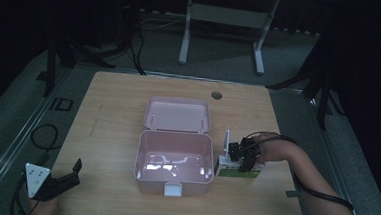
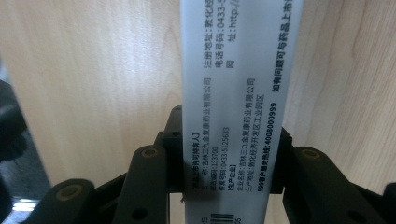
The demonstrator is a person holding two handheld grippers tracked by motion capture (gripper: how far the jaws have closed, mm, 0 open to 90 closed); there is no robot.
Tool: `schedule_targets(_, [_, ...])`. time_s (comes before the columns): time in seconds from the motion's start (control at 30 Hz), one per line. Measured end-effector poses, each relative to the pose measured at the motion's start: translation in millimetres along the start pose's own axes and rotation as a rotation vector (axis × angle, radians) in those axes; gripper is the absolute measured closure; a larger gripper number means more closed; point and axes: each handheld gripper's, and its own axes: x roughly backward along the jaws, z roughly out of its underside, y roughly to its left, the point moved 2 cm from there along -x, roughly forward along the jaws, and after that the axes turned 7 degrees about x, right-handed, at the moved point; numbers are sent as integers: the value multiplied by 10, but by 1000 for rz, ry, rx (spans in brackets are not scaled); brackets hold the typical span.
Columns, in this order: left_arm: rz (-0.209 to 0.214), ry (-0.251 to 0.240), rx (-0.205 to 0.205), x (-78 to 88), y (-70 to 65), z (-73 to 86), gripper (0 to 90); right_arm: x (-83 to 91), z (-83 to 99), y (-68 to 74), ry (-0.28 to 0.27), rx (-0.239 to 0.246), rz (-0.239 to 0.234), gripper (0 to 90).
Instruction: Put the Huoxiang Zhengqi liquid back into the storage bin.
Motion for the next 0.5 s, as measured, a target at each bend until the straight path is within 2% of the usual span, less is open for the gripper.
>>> schedule_targets(0.2, [-1,3,-1,-4,-4,0,0,111,21,111,2,-15,-29,631])
schedule_targets(0.5, [-2,2,3,-4,-3,-1,1,257,29,226,-2,-20,-42,633])
